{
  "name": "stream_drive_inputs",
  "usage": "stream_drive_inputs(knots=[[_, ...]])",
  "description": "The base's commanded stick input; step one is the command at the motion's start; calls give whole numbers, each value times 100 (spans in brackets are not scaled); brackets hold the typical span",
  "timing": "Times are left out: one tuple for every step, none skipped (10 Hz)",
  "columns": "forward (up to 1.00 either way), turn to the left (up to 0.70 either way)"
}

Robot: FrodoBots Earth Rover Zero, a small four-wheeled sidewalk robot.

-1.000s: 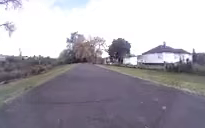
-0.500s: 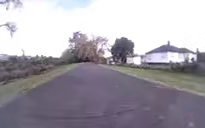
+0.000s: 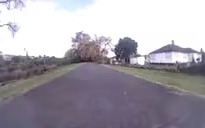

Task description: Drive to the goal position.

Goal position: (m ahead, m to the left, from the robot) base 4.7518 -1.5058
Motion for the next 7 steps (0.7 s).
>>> stream_drive_inputs(knots=[[85,0],[85,0],[85,0],[85,0],[85,0],[85,0],[85,0]])
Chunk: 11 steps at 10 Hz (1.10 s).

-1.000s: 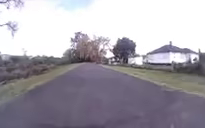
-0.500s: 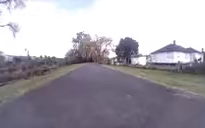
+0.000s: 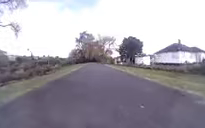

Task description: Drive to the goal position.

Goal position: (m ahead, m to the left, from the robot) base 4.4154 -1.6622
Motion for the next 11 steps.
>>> stream_drive_inputs(knots=[[85,0],[85,0],[85,0],[85,0],[85,0],[85,0],[85,0],[85,0],[85,0],[85,0],[85,0]])
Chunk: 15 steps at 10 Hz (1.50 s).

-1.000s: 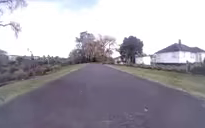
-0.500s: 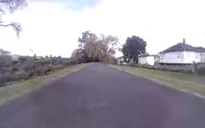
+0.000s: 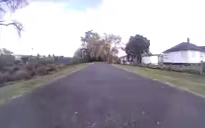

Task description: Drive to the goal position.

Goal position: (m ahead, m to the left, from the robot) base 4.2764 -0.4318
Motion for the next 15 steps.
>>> stream_drive_inputs(knots=[[85,0],[85,0],[85,0],[85,0],[85,0],[85,0],[85,0],[85,0],[85,0],[85,0],[85,0],[85,0],[85,-2],[85,-8],[85,-13]])
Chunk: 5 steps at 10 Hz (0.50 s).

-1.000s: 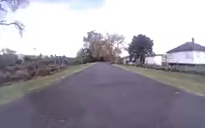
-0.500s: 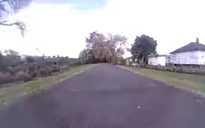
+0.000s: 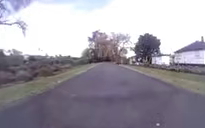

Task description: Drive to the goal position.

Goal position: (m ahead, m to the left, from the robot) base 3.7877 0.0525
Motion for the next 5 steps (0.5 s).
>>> stream_drive_inputs(knots=[[85,-18],[85,-23],[85,-29],[85,-34],[85,-34]])
